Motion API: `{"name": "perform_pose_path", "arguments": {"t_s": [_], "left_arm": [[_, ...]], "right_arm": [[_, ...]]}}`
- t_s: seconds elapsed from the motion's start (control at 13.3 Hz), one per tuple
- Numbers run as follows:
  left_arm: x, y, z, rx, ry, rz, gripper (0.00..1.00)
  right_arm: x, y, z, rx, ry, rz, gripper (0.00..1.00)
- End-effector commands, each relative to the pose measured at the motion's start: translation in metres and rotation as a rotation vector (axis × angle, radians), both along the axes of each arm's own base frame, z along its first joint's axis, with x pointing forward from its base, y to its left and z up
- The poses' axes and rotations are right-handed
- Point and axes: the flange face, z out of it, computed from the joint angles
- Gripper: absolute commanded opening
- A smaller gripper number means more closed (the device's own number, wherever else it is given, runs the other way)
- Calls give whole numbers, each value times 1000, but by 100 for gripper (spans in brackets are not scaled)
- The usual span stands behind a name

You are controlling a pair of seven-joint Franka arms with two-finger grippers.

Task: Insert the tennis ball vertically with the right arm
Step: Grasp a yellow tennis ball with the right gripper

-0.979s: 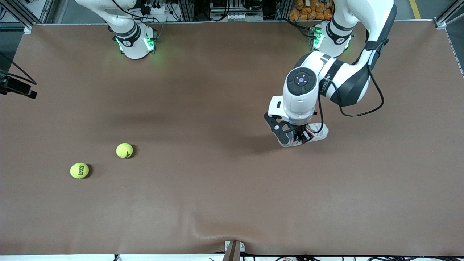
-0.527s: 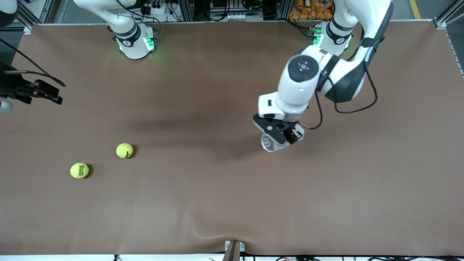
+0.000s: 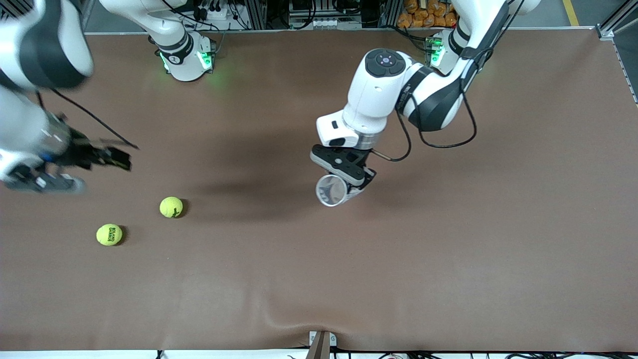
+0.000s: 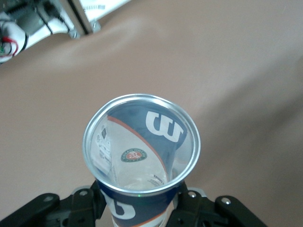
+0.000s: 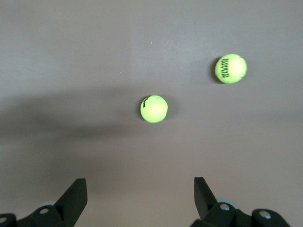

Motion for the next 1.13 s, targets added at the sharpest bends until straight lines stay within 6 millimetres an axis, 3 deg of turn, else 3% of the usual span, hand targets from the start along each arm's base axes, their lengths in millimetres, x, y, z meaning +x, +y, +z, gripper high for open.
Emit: {"name": "perform_pose_path", "arguments": {"t_s": [0.0, 0.23, 0.53, 0.68, 1.05], "left_arm": [[5, -24, -18, -118, -25, 58, 56], [-1, -45, -36, -223, -54, 89, 56], [4, -49, -46, -339, -129, 87, 56], [6, -49, -58, -387, -163, 82, 56], [7, -54, -93, -395, -274, 35, 56]], "right_arm": [[25, 10, -80, -25, 47, 5, 100], [35, -3, -169, -35, 18, -10, 100], [33, -4, -251, -47, 40, 0, 100], [24, -11, -272, -43, 57, 39, 100], [6, -19, -291, -45, 106, 31, 100]]}}
